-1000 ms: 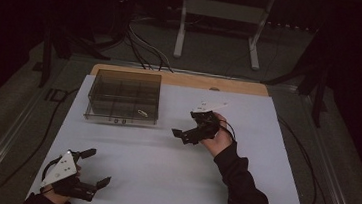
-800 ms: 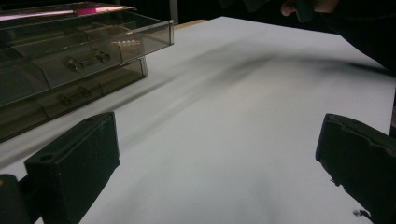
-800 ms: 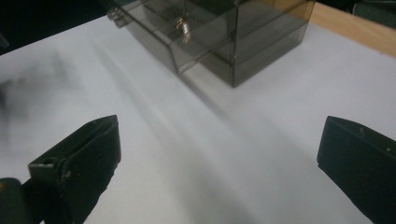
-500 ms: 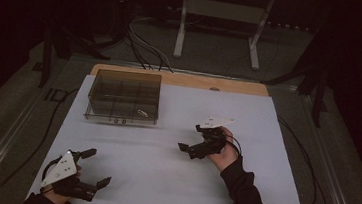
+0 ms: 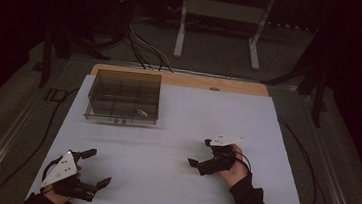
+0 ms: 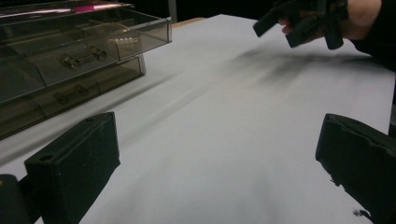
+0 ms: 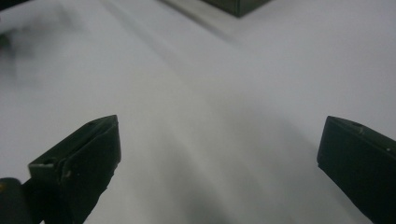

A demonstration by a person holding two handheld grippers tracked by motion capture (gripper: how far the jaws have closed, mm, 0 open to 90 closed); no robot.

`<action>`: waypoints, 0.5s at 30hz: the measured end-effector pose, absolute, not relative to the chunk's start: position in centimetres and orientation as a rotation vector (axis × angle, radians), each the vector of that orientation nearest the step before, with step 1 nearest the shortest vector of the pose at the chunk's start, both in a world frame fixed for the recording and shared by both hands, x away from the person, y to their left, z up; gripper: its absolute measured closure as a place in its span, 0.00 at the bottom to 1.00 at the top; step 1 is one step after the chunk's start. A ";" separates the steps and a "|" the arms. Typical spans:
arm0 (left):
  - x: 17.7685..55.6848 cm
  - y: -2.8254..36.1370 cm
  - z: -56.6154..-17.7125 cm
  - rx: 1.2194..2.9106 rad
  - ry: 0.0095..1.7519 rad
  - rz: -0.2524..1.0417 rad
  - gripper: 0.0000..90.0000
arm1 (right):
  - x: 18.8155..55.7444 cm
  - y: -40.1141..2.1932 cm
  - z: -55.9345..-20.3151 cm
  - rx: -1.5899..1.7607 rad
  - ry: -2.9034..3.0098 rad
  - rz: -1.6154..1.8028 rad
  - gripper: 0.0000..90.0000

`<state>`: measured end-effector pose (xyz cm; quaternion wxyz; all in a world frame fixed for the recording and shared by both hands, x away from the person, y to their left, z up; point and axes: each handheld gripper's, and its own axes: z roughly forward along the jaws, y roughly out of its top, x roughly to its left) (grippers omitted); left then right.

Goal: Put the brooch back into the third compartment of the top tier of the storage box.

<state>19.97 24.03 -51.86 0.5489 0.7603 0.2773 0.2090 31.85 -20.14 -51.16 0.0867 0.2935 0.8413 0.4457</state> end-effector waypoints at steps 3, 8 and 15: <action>20.0 24.0 -51.9 1.805 0.657 0.495 0.01 | 31.2 -21.0 -51.5 0.898 2.513 1.314 0.00; 19.9 24.0 -51.9 1.804 0.658 0.495 0.01 | 30.2 -22.5 -51.8 0.920 2.508 1.310 0.00; 20.0 23.9 -51.9 1.808 0.656 0.493 0.01 | 29.1 -24.7 -52.3 0.947 2.494 1.281 0.00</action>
